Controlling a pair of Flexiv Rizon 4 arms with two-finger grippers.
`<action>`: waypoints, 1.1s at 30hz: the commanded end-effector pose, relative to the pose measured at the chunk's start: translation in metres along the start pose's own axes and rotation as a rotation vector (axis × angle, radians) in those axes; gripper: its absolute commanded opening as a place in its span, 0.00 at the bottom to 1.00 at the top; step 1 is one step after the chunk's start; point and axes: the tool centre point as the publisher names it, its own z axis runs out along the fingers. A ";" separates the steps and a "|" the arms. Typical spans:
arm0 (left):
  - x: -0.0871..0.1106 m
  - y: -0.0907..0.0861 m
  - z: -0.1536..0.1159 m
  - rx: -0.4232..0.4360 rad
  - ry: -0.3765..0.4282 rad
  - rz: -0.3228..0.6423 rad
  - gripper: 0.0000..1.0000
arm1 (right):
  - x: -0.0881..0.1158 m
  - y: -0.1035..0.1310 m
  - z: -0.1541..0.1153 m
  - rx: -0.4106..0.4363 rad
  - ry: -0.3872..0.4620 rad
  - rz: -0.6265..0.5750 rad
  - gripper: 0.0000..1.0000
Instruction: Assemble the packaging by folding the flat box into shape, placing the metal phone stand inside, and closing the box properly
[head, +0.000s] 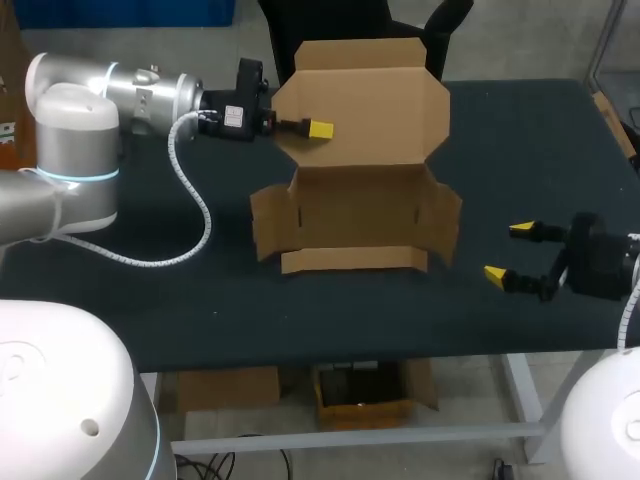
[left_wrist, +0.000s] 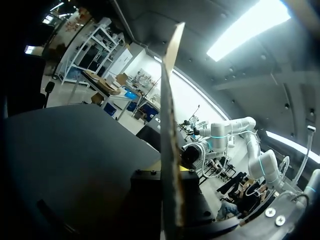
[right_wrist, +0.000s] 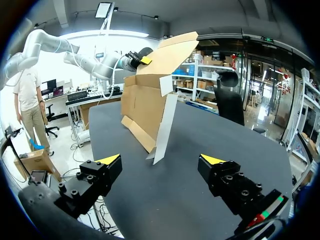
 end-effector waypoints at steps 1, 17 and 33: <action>0.004 0.000 0.000 0.000 -0.004 0.000 0.00 | 0.000 -0.001 -0.002 -0.006 0.002 -0.001 1.00; -0.010 0.010 0.000 0.014 0.005 -0.027 0.00 | 0.000 -0.001 -0.002 -0.006 0.002 -0.001 1.00; -0.020 0.013 -0.001 -0.015 0.009 0.023 0.00 | 0.000 -0.001 -0.002 -0.006 0.002 -0.001 1.00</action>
